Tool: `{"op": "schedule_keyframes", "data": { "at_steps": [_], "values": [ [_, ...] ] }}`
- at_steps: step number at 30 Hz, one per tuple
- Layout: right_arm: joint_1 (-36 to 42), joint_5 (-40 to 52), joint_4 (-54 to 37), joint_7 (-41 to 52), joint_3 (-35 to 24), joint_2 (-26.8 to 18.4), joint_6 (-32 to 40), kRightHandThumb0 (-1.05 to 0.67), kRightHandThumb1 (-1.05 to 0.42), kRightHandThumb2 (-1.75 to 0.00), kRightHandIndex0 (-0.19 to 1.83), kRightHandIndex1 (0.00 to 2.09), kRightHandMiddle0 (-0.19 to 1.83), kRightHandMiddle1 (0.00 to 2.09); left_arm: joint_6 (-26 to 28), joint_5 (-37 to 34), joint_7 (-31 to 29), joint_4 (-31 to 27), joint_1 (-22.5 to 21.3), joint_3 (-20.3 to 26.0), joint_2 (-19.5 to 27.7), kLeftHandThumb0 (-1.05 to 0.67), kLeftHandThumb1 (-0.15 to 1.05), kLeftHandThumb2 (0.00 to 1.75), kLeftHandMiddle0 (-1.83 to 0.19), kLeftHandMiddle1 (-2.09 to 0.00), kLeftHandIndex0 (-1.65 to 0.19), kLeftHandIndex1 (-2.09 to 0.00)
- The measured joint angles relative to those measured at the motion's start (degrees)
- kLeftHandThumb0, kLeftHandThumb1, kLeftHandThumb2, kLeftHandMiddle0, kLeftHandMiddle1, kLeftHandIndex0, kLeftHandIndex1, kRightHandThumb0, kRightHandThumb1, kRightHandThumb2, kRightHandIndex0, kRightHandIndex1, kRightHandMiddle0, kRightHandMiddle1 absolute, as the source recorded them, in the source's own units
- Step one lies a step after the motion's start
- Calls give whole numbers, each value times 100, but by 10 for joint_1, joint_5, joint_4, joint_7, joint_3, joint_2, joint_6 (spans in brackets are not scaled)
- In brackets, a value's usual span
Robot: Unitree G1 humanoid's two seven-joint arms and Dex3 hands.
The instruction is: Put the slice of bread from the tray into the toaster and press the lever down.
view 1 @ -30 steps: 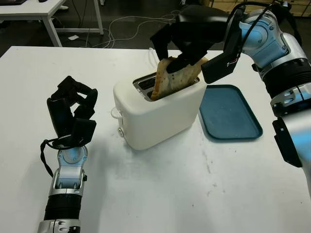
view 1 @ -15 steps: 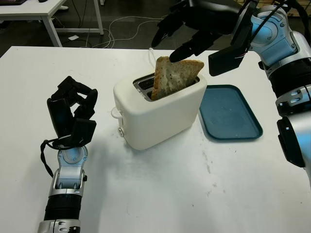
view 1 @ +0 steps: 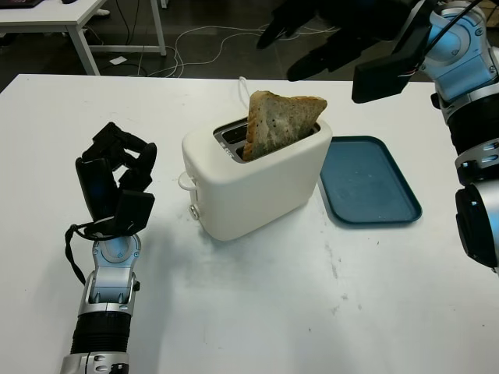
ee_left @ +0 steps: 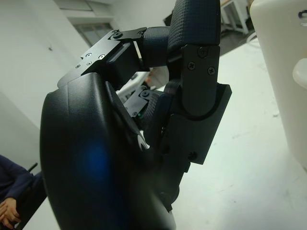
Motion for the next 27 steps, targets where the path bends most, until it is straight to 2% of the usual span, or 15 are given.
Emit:
{"op": "schedule_keyframes", "data": {
  "at_steps": [6, 10, 18, 21, 27],
  "values": [
    [0, -36, 24, 10, 34, -4, 40, -79, -74, 0, 27, 57, 49, 5, 0, 5, 1, 0, 0, -1, 0, -98, 92, 32, -99, -160, -84, -147],
    [2, -51, 47, 1, 53, 1, 40, -81, -74, 0, 28, 55, 50, 4, 0, 6, 1, 0, 0, 0, 0, -98, 92, 32, -98, -161, -84, -147],
    [16, -71, 77, -11, 81, 21, 39, -74, -75, -1, 31, 52, 53, 4, 0, 5, 1, 0, 0, -1, 0, -98, 92, 32, -98, -161, -83, -148],
    [19, -70, 81, -11, 80, 26, 36, -66, -74, 0, 41, 55, 59, 7, 0, 4, 0, 0, 0, -1, 0, -98, 92, 31, -98, -161, -83, -147],
    [29, -57, 81, -25, 69, 34, 13, -56, -77, -1, 81, 83, 93, 23, 0, 4, 0, 0, 0, 0, -1, -99, 92, 32, -98, -161, -84, -146]
  ]
}}
